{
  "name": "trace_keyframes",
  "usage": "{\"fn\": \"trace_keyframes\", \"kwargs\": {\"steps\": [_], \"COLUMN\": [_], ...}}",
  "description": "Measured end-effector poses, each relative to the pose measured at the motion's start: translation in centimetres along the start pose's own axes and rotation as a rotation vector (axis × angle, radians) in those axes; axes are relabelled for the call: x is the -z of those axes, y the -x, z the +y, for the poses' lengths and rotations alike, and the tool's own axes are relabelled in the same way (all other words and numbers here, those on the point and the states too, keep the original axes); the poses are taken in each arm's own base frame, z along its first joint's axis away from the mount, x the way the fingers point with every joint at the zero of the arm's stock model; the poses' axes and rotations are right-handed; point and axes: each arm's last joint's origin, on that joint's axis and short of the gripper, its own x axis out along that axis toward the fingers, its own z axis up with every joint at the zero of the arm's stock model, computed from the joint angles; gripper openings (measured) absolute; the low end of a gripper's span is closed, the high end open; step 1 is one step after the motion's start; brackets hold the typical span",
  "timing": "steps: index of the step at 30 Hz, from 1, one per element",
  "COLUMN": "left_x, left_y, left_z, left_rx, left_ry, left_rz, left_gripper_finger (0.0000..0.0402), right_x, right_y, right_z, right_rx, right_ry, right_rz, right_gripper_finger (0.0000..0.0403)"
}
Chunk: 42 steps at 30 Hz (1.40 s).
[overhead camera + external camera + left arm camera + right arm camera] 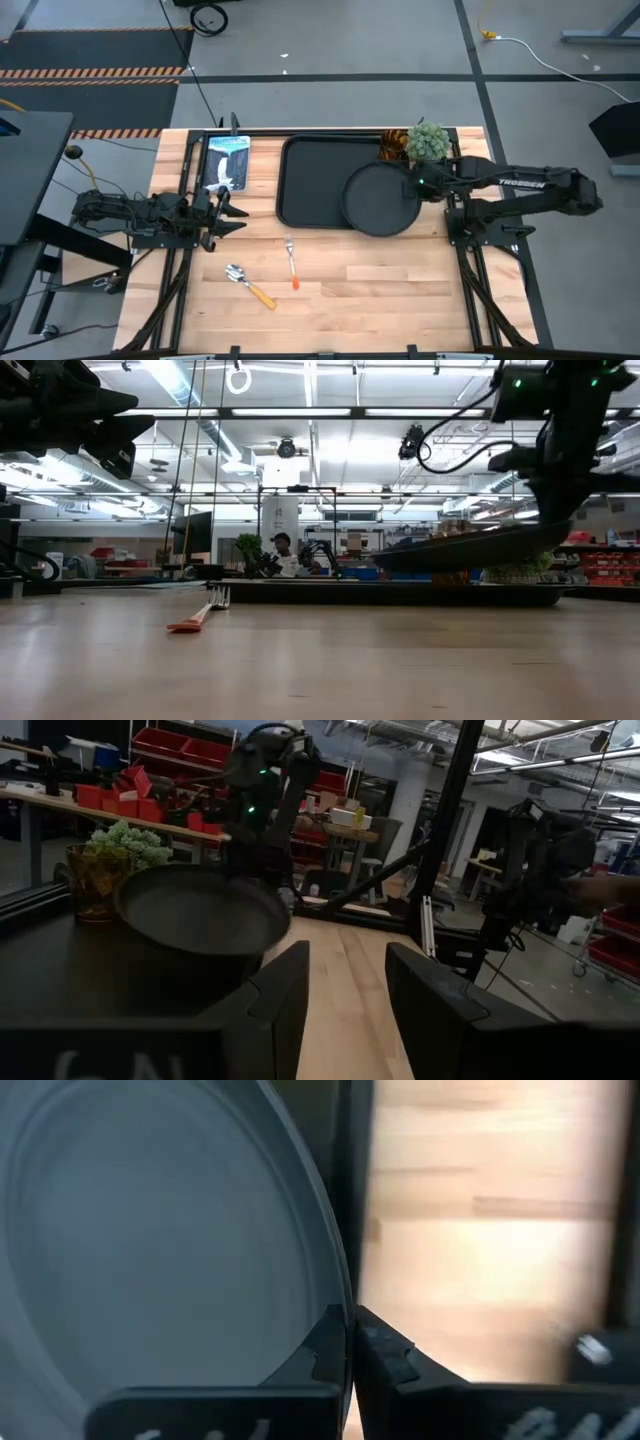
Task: Pick and place plate/cup/fork/spoon on tray
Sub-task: Put the black plate on the black tray to the bottom of the orange cup, then put the orange fork on the black tray to the left of the black plate
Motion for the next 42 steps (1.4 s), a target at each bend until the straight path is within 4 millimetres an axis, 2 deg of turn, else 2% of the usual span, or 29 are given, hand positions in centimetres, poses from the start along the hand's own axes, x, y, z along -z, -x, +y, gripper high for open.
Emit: {"fn": "trace_keyframes", "kwargs": {"steps": [12, 20, 25, 29, 34, 42], "left_x": [0.0, 0.0, 0.0, 0.0, 0.0, 0.0], "left_y": [0.0, 0.0, 0.0, 0.0, 0.0, 0.0], "left_z": [0.0, 0.0, 0.0, 0.0, 0.0, 0.0], "left_rx": [-0.001, 0.000, 0.000, 0.000, 0.000, 0.000], "left_ry": [0.000, 0.000, 0.000, 0.000, 0.000, 0.000], "left_rz": [0.000, 0.000, 0.000, 0.000, 0.000, 0.000], "left_gripper_finger": [0.0142, 0.0142, 0.0142, 0.0142, 0.0142, 0.0142], "right_x": [-1.7, -2.4, -2.5, -2.4, -2.8, -2.3], "right_y": [-4.4, -6.2, -6.7, -6.4, -4.3, -0.6], "right_z": [-0.2, 0.0, 0.0, -0.1, -0.1, 3.7], "right_rx": [-0.153, -0.081, -0.062, -0.052, 0.006, -0.082], "right_ry": [-0.079, -0.093, -0.077, -0.035, 0.029, 0.218], "right_rz": [0.006, 0.023, 0.033, 0.059, 0.037, -0.214], "right_gripper_finger": [0.0012, 0.0016, 0.0051, 0.0093, 0.0132, 0.0139]}}
